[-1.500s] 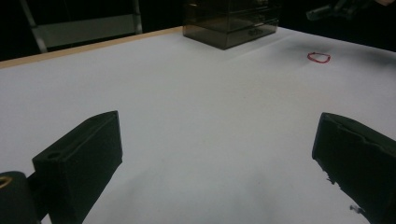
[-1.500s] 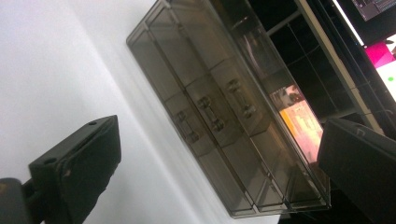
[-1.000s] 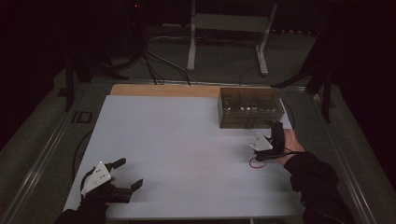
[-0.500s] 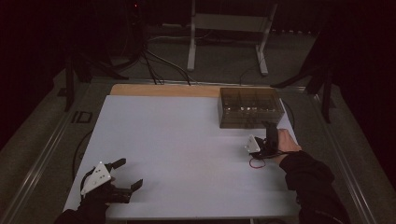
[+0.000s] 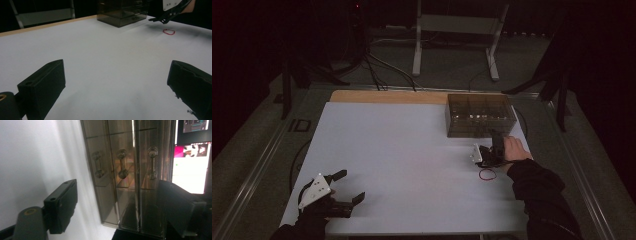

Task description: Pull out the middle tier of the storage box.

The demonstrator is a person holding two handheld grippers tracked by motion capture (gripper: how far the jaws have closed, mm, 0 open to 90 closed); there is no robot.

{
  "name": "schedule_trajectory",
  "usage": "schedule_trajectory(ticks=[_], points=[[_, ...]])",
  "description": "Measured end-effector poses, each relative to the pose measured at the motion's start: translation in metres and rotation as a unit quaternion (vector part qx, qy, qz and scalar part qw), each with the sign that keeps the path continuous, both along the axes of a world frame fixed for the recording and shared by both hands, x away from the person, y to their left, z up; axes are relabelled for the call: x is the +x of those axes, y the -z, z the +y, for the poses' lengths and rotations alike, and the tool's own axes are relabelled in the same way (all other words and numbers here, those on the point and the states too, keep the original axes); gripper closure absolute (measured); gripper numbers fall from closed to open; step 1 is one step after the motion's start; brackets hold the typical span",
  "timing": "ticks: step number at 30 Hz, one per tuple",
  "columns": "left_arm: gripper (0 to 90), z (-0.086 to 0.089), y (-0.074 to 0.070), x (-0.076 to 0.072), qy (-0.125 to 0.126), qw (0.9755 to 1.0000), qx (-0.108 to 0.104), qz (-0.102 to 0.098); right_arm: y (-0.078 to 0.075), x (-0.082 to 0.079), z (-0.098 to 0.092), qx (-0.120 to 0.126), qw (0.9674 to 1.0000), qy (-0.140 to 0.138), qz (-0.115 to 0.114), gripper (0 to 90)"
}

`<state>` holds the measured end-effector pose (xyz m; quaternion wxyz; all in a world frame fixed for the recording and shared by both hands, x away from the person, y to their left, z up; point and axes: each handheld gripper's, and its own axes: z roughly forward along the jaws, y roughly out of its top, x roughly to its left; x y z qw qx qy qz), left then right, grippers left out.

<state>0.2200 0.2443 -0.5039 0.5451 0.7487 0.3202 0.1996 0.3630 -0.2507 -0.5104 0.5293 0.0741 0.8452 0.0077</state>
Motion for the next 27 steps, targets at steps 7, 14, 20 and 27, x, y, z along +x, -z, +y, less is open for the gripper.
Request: schedule_trajectory(ticks=[7,14,20,27], points=[[3.3,0.0003,0.0002,0.0002,-0.001,1.0000,-0.001,0.001,0.0023,0.0061,0.0020,-0.018,0.9996,0.001,-0.020,21.1],[3.3,0.0005,0.0003,0.0001,-0.001,1.0000,-0.002,0.002,0.0064,0.0088,0.0033,-0.016,0.9996,0.005,-0.021,24.9],[3.3,0.0003,0.0004,-0.0002,-0.001,1.0000,-0.003,0.001,0.0092,0.0103,0.0039,-0.016,0.9997,0.008,-0.016,27.7],[3.3,0.0005,0.0007,-0.0003,-0.001,1.0000,-0.003,0.003,0.0109,0.0114,0.0059,-0.029,0.9993,0.009,-0.021,31.1]])
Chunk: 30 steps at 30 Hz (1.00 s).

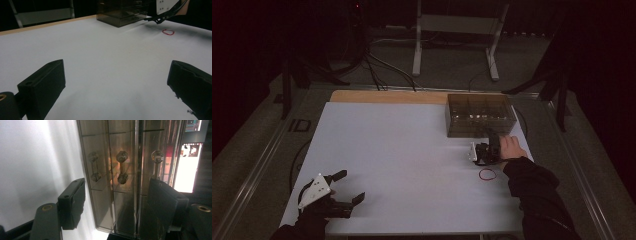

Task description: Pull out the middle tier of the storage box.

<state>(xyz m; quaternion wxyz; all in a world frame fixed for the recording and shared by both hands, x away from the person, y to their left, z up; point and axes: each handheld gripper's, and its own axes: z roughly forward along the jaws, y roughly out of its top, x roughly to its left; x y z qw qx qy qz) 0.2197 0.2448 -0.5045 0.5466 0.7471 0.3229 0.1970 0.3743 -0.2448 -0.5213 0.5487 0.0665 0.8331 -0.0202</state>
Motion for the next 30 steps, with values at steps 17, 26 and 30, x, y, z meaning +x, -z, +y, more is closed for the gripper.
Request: schedule_trajectory(ticks=[17,26,30], points=[[3.3,0.001,0.001,0.000,0.000,1.0000,-0.001,0.003,0.008,0.007,0.001,-0.044,0.9984,-0.009,-0.035,65.6],[3.3,0.001,0.001,0.000,0.000,1.0000,0.000,0.003,0.009,0.011,0.003,-0.056,0.9973,-0.006,-0.047,75.1],[3.3,0.001,0.001,0.000,0.000,1.0000,-0.001,0.004,0.011,0.013,0.004,-0.061,0.9972,-0.003,-0.044,77.0]])
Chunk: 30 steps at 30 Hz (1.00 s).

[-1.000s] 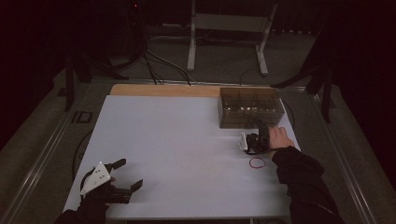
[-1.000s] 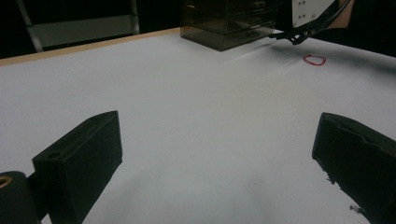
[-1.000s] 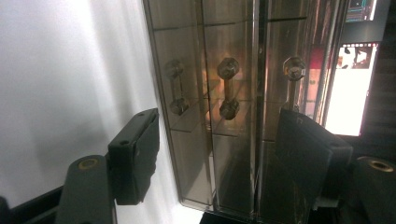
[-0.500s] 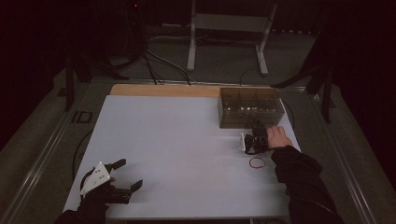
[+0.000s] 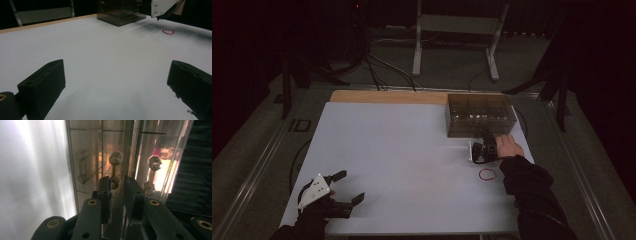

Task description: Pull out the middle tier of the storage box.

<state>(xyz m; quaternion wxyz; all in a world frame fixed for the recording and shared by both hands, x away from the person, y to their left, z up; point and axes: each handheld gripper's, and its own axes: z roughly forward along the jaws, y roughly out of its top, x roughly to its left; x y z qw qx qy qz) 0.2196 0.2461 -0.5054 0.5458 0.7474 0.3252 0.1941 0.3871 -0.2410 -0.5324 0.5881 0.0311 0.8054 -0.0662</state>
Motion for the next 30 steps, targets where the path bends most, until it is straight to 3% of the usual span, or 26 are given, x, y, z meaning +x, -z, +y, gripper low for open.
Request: schedule_trajectory(ticks=[12,30], points=[[3.3,-0.0002,0.0005,-0.0004,0.001,1.0000,0.000,0.002,0.0030,0.0055,0.0005,0.001,1.0000,0.009,-0.002,78.8],[3.3,-0.0004,0.0008,-0.0006,0.001,1.0000,0.003,0.003,-0.0004,0.0001,-0.0007,0.000,1.0000,0.003,-0.006,80.4]])
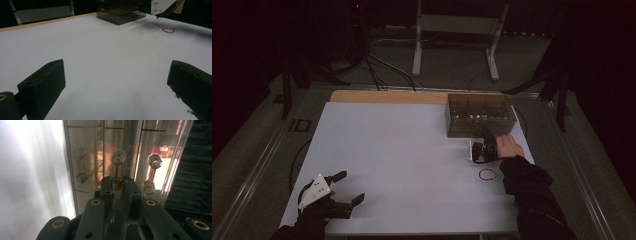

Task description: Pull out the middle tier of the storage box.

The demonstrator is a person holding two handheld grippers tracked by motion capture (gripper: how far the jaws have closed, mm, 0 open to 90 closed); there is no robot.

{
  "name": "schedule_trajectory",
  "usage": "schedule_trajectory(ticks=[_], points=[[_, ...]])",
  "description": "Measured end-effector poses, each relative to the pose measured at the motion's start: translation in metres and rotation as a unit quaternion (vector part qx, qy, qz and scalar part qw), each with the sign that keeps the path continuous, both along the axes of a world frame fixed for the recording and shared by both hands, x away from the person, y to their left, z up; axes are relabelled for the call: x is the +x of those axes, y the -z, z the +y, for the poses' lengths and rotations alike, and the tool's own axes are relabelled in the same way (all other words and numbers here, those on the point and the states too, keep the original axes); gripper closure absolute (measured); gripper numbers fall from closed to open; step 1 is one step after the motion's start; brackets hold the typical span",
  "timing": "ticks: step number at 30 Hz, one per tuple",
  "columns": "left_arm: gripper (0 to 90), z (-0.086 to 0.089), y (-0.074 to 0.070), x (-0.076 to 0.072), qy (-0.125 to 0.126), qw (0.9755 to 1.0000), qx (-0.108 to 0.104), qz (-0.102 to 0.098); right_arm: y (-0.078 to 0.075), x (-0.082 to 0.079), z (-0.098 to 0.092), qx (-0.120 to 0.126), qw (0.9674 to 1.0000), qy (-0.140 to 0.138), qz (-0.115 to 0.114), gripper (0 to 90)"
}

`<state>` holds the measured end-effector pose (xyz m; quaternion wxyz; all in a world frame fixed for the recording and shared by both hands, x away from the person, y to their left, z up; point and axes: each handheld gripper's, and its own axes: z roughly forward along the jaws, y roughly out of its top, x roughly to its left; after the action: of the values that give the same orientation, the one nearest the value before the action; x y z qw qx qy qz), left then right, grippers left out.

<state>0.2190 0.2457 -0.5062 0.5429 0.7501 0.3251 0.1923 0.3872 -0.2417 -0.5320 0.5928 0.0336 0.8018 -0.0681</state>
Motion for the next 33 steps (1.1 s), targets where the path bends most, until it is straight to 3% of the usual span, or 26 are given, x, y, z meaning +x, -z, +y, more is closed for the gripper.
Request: schedule_trajectory(ticks=[33], points=[[3.3,0.000,0.000,-0.001,-0.001,1.0000,0.002,0.000,0.002,-0.024,-0.006,0.000,0.9999,-0.015,0.002,80.3]])
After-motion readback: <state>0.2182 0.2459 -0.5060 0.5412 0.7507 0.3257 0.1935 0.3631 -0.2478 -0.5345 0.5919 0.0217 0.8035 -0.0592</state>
